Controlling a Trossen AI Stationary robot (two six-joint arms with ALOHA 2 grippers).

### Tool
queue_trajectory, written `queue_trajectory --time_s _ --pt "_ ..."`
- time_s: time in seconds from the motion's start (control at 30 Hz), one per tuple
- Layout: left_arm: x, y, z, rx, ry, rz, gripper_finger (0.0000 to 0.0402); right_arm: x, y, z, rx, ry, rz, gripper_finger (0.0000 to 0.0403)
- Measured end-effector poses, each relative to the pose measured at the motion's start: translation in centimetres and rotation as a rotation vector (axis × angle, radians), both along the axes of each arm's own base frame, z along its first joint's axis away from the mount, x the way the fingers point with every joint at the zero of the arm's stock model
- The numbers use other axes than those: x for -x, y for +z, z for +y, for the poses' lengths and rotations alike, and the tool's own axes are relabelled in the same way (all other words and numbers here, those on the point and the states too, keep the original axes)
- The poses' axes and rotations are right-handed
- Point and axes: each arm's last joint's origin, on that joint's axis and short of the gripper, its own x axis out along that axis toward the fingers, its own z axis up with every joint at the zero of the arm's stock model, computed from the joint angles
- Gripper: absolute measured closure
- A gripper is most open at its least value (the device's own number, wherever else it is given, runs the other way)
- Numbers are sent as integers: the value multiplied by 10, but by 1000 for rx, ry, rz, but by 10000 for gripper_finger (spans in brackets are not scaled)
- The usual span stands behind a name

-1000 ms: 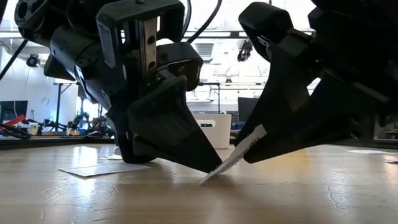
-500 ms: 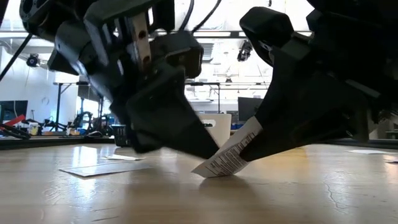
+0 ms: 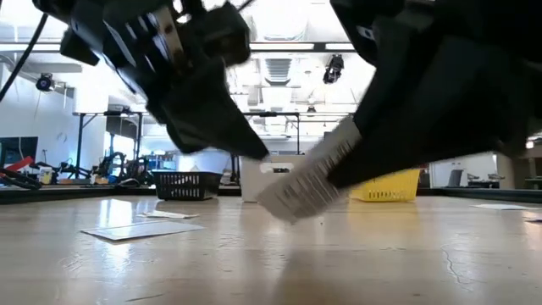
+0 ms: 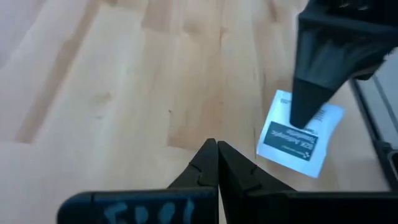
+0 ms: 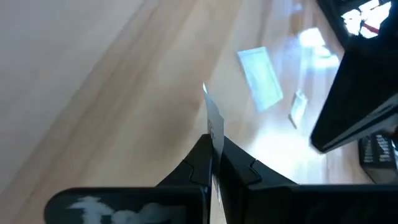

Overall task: Pick & Place First Aid Supplies
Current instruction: Put the towelette pack into the black basket

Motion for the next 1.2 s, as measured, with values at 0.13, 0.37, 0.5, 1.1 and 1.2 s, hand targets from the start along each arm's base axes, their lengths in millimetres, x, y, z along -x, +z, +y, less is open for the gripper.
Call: queue_trajectory --time_s 0.13,0.37,0.5,1.1,1.2 --pt "16 12 11 -44 1 -43 401 -4 8 -4 9 -57 -30 394" --pt "53 29 30 -134 33 -121 401 -7 17 -19 19 -139 -36 394" --pt "75 36 39 -165 22 -172 401 -8 25 -34 38 -210 -17 394" --pt "133 53 72 -408 107 -351 401 -17 56 -111 39 -409 24 394" --pt "132 57 74 -458 97 -369 399 -11 47 -127 -4 -481 41 394"
